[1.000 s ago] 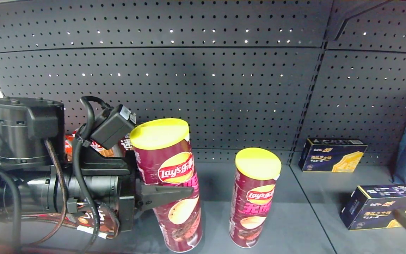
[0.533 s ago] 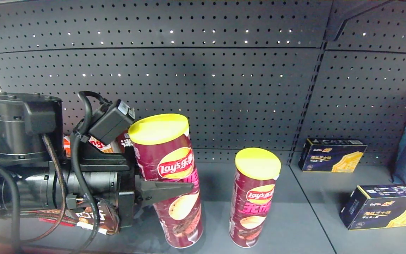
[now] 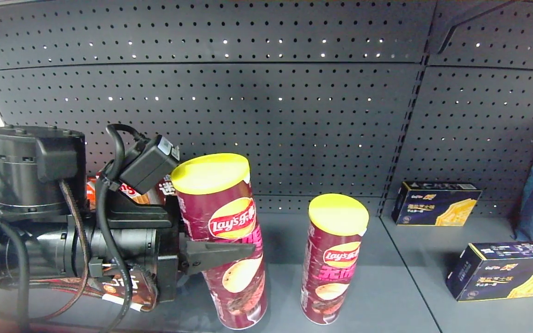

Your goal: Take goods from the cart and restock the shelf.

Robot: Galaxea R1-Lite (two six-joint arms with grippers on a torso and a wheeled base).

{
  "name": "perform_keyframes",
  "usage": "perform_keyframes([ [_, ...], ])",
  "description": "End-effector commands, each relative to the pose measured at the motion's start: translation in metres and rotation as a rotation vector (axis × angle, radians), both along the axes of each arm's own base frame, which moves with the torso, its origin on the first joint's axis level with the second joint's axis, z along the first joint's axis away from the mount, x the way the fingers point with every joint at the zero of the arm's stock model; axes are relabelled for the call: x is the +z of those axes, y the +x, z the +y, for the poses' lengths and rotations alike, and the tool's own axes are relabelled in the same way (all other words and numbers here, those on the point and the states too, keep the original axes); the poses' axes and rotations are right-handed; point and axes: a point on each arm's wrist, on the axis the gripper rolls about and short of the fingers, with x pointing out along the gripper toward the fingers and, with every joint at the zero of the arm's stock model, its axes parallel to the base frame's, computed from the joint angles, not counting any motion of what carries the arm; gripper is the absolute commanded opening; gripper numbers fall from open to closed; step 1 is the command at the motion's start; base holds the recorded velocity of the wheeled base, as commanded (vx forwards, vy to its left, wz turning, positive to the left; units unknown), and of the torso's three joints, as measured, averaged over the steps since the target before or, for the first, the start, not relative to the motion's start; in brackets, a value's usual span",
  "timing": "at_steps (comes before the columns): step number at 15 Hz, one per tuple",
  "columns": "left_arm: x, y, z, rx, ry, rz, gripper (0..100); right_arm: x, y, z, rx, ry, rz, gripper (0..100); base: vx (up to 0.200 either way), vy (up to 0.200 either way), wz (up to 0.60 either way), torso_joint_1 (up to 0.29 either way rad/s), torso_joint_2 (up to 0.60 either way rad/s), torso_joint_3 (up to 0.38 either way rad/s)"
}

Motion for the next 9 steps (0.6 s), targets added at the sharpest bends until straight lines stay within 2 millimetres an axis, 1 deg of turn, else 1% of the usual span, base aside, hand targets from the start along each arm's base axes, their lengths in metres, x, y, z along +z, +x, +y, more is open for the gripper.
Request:
perform_keyframes([
  [1, -0.0004, 0.0008, -0.0005, -0.001, 0.0, 0.001, 0, -0.0006, -0.0003, -0.0003, 0.01, 0.034, 0.016, 100, 0.0, 0.0, 0.0, 0.0, 0.0, 0.0],
  [3, 0.0006, 0.0012, -0.0004, 0.001, -0.002, -0.003, 0, -0.0027, 0.0021, -0.0032, -0.153, 0.067, 0.04, 100, 0.0, 0.0, 0.0, 0.0, 0.0, 0.0],
  [4, 0.0009, 0.001, -0.0002, 0.001, -0.002, -0.005, 0, -0.008, 0.0037, -0.0028, -0.171, 0.051, 0.048, 100, 0.0, 0.0, 0.0, 0.0, 0.0, 0.0],
  [6, 0.0013, 0.0009, 0.0002, 0.002, -0.003, -0.007, 0, -0.0085, 0.0032, -0.0015, -0.109, -0.033, 0.003, 100, 0.0, 0.0, 0.0, 0.0, 0.0, 0.0],
  [9, 0.0014, 0.0013, -0.0008, -0.001, -0.003, -0.007, 0, -0.0084, 0.0032, -0.0014, -0.101, 0.006, 0.025, 100, 0.0, 0.0, 0.0, 0.0, 0.0, 0.0],
])
